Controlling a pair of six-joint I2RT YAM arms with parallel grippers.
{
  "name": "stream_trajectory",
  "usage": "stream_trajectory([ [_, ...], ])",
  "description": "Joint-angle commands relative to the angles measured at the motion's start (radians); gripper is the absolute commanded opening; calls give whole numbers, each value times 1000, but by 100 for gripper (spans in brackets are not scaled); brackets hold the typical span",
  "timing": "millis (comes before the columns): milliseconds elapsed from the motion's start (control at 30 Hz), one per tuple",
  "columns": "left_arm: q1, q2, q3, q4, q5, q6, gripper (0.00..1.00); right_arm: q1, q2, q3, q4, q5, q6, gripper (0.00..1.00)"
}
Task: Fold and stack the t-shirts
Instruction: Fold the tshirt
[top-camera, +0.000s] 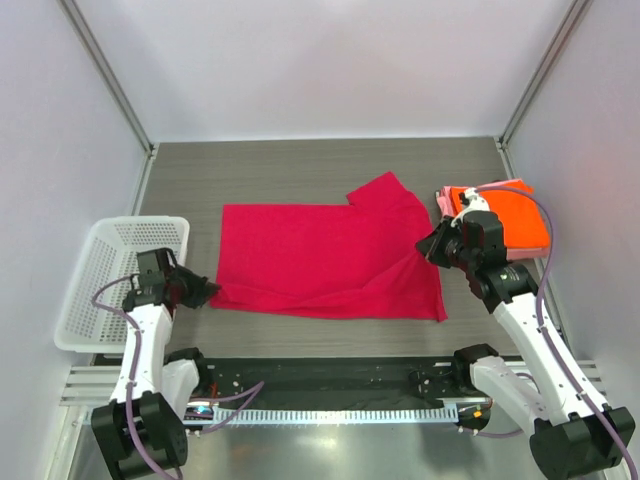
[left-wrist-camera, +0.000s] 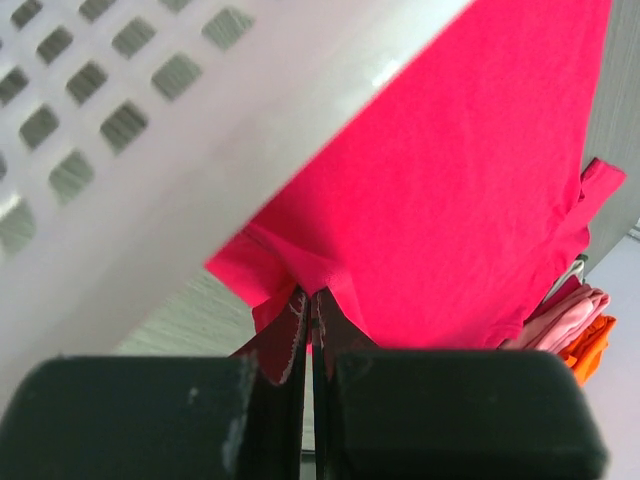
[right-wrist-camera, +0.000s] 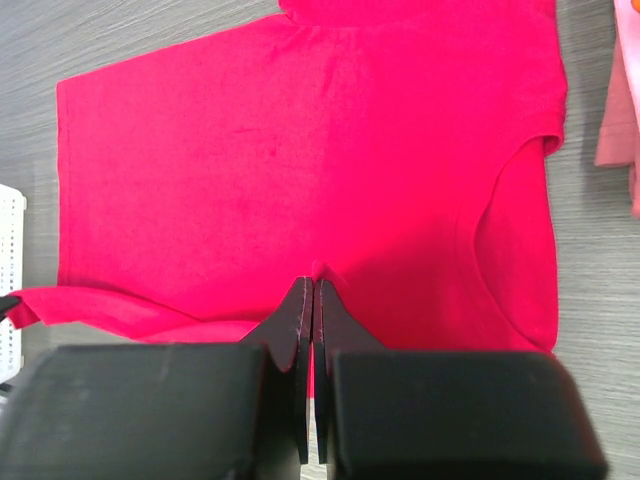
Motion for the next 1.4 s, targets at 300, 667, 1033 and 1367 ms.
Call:
stream_trajectory([
  [300, -23, -113, 214, -332, -195, -33, 0, -2, 76, 64, 70, -4, -40, 1],
  [667, -21, -22, 200, -334, -208, -121, 0, -2, 212, 129, 101, 2, -83, 1],
  [1033, -25, 133, 223, -207, -212, -171, 0, -4, 228, 163, 78, 135, -83, 1],
  [1367, -58, 302, 295, -161, -223, -190, 0, -4, 258, 167, 73, 214, -75, 1],
])
